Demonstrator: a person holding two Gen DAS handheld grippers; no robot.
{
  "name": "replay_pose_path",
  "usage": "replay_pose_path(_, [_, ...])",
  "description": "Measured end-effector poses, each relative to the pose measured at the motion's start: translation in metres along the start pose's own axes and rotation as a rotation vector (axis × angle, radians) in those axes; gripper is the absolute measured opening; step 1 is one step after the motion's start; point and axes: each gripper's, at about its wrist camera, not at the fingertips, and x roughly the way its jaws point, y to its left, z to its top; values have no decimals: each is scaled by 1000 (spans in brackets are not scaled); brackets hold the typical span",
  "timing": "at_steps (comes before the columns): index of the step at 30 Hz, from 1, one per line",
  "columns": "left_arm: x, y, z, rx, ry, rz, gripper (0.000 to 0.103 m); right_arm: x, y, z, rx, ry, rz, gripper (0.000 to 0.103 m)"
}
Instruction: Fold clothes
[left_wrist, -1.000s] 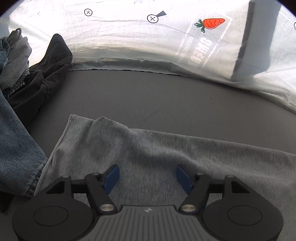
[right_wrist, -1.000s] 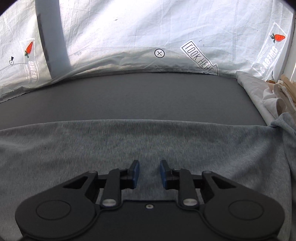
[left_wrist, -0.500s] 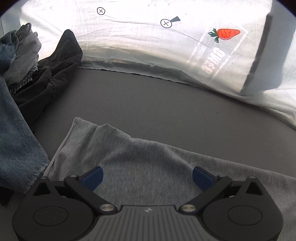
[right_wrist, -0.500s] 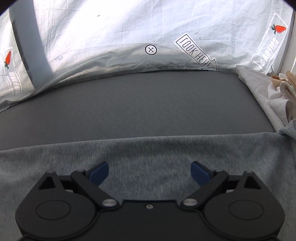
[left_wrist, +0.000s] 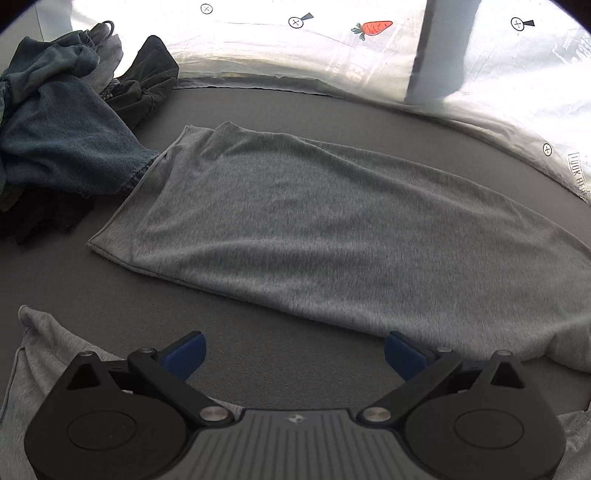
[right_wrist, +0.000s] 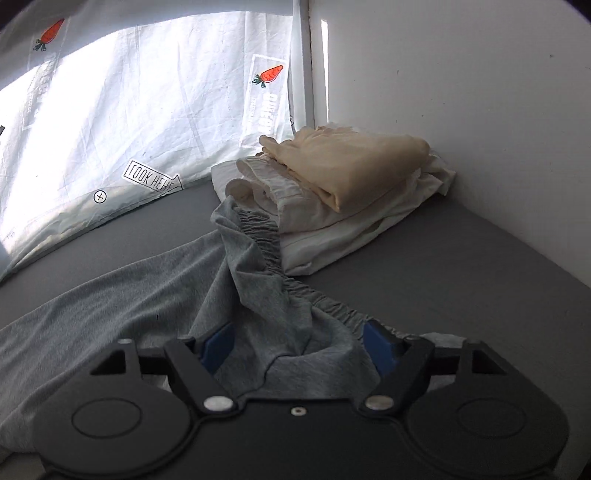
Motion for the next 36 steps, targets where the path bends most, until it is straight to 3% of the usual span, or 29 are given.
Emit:
replay_pose_path(3, [-14, 3, -19, -33, -2, 21, 102, 0, -56, 2, 193, 19, -30, 78])
replay_pose_path(9, [-32, 1, -56, -68, 18, 62, 102, 26, -125, -2, 476, 96, 59, 76])
replay_pose_path(11, [-36, 0, -68, -61, 30, 77, 102, 38, -145, -10, 643, 137, 120, 63])
replay_pose_path(12, [-38, 0, -75, -59, 36, 86, 102, 44, -153, -14, 713, 162, 145, 46])
replay_pose_path(13, [-39, 2, -82, -66, 48, 94, 102, 50, -158, -18, 759, 188, 162, 40])
replay_pose_path(15, [-41, 6, -94, -78, 64, 107, 102, 61, -165, -24, 832, 244, 193, 40])
replay_pose_path(20, [-49, 19, -120, -105, 81, 133, 102, 74, -177, -34, 937, 310, 263, 46])
replay_pose_path(22, [-50, 20, -127, -101, 77, 138, 102, 79, -181, -33, 969, 328, 303, 56])
replay_pose_path(26, [-50, 21, -134, -118, 71, 143, 103, 85, -179, -23, 912, 399, 327, 56])
replay_pose_path(31, [-49, 20, -134, -146, 71, 151, 103, 88, -182, -33, 1004, 466, 363, 53])
replay_pose_path(36, [-49, 19, -134, -153, 68, 156, 103, 87, -181, -35, 989, 519, 374, 52])
